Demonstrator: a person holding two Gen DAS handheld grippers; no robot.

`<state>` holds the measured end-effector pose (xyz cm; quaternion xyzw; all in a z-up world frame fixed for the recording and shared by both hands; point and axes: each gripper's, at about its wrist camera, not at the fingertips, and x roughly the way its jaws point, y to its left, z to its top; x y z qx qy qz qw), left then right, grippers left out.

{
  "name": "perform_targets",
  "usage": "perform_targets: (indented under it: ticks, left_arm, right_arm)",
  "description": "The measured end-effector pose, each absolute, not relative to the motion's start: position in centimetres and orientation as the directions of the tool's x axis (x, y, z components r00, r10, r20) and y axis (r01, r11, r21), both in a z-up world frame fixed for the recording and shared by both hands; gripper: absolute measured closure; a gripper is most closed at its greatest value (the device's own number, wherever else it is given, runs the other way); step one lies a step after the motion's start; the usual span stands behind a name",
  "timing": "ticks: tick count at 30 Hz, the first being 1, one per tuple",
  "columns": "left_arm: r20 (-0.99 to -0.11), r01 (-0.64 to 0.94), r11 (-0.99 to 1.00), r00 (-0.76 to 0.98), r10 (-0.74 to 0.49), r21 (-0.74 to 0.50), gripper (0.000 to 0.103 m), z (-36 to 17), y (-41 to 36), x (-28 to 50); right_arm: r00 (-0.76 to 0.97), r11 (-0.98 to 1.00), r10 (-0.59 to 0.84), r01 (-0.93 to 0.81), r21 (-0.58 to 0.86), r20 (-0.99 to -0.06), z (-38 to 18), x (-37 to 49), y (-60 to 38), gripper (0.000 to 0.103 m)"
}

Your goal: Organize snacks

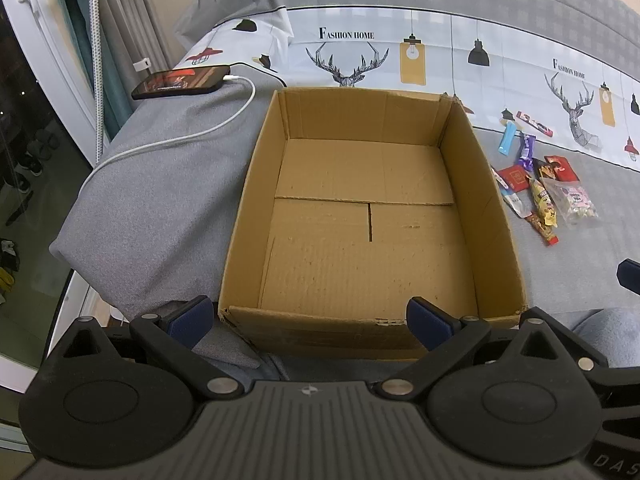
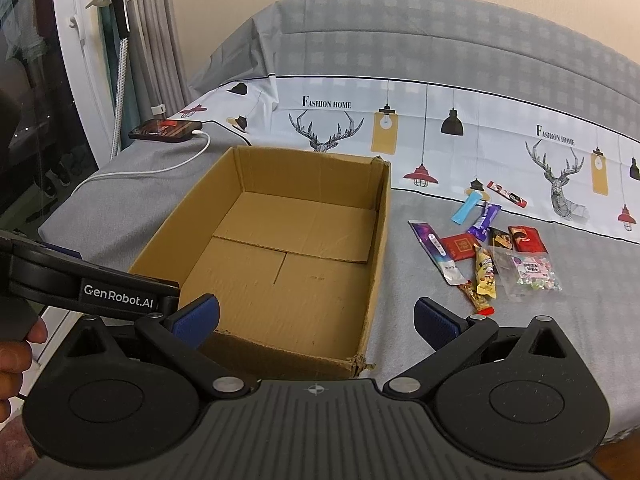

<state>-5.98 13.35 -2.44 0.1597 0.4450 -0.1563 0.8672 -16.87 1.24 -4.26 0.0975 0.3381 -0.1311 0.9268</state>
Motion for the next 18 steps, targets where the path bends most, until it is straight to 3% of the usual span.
perform_targets:
  ticks: [9,18]
  left_arm:
    - [-0.822,0.416,0.897,0.557,-0.122,0.149,0.0,-2.5,12.9,-6.2]
    - [-0.827,0.437,0.882,0.551,-0.108,0.176,0.0,-2.6,11.3,-6.4]
  right_arm:
    - [0.752,0.947,-0.181,0.308,0.094,-0.634,-4.6,-16.9,1.4,0.0]
    - [0.705,0.918,-0.133,0.353,0.182,-0.697,-4.4,-17.2,-0.6,0.0]
